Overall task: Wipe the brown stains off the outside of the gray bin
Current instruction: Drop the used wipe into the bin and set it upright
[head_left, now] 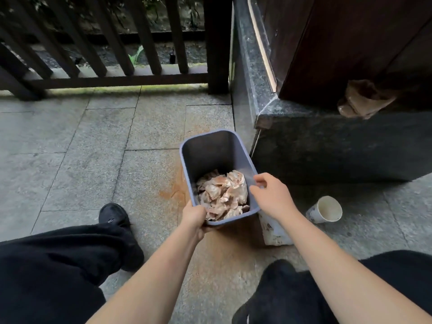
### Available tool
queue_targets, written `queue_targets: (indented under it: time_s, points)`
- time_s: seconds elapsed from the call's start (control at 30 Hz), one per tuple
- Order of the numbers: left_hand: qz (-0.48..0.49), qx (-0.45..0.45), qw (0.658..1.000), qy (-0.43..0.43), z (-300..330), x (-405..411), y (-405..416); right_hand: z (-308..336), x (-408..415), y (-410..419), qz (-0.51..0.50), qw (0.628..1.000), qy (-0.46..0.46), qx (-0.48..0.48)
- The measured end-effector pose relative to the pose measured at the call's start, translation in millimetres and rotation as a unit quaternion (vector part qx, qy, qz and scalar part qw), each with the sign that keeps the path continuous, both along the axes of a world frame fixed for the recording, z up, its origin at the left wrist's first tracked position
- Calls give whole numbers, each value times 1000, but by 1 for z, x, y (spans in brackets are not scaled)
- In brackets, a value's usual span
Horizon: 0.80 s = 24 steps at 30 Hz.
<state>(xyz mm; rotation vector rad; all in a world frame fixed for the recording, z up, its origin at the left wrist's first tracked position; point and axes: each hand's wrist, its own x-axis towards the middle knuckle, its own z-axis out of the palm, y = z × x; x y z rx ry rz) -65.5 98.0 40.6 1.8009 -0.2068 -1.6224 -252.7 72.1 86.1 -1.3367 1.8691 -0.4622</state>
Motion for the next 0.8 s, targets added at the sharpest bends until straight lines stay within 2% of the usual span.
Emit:
queue_targets:
  time_s: [0.1,0.2,0.4,0.63,0.8]
  points:
    - [32,-39,998,-44,1,18,-8,-2,18,-21,70,994,82,-29]
    - [39,-45,995,-76,8,37,-19,-8,35,-42,90,985,141,-50]
    - [36,-43,995,-85,8,85,-92,-27,79,-102,72,995,29,-57]
    - [-23,-83,990,-108,-7,110,-234,-46,107,-222,3,995,52,-87]
    - [-44,-97,990,-93,-10,103,-287,-51,109,-263,-41,991,71,-109]
